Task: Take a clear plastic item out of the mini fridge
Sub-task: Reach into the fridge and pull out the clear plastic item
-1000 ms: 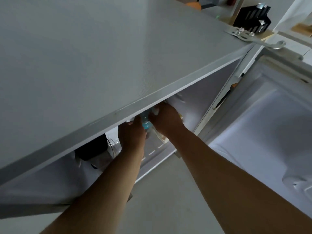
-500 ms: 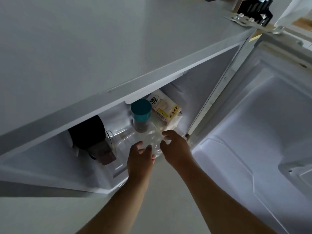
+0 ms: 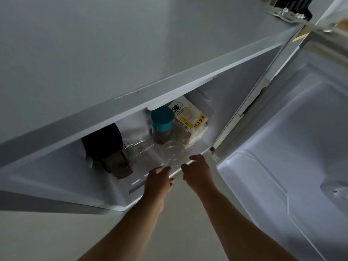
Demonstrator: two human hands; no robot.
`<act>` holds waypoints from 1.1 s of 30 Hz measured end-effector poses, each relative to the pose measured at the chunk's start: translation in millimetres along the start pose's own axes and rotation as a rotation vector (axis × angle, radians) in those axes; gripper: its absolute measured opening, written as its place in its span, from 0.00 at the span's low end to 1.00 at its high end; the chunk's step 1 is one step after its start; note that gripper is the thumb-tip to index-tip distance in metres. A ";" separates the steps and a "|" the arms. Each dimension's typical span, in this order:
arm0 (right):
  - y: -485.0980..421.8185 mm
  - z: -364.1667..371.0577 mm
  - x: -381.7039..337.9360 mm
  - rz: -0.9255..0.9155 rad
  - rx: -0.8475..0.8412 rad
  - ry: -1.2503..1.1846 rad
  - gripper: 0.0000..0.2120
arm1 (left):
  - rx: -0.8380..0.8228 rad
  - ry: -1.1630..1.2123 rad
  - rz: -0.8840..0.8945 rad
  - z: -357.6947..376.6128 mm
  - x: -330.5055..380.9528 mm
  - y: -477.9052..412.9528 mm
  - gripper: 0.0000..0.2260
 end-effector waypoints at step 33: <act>20.0 46.4 -64.2 -0.043 -0.200 -0.113 0.14 | 0.232 -0.322 0.529 -30.6 48.1 22.4 0.28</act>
Point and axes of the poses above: each hand's wrist, its own y-axis away from the middle knuckle, its own z-axis out of the palm, x = y × z, the point moved 8 cm from there along -y, towards the middle knuckle, and after that the axes turned 15 degrees about x, right-handed, at the moved point
